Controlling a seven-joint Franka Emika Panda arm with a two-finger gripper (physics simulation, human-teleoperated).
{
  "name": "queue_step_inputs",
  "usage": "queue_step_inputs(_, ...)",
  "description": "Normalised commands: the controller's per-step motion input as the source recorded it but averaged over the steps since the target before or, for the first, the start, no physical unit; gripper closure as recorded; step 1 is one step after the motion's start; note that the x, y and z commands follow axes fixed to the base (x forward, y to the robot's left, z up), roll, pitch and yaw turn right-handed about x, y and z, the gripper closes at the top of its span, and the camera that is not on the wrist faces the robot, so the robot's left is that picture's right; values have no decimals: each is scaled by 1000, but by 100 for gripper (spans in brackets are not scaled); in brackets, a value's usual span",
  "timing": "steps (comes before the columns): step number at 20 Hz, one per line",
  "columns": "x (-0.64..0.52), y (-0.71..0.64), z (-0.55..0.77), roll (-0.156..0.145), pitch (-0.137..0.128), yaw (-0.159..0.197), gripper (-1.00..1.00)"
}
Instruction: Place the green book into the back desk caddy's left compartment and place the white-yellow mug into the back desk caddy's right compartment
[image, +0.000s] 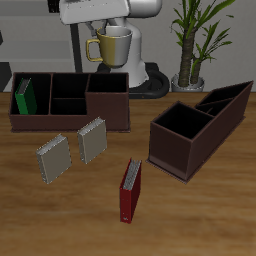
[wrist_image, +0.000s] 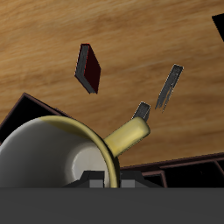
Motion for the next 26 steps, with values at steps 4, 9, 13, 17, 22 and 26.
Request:
queue_step_inputs(4,-290,162,-40,43,7,32,100)
queue_step_inputs(9,-352,101,-53,48,-11,54,100)
queue_step_inputs(13,-385,-160,-83,45,-6,41,100)
queue_step_inputs(17,-240,-157,-112,5,1,38,100)
queue_step_inputs(22,-258,-267,-112,68,9,78,100)
queue_step_inputs(26,-83,-277,-87,27,16,47,100)
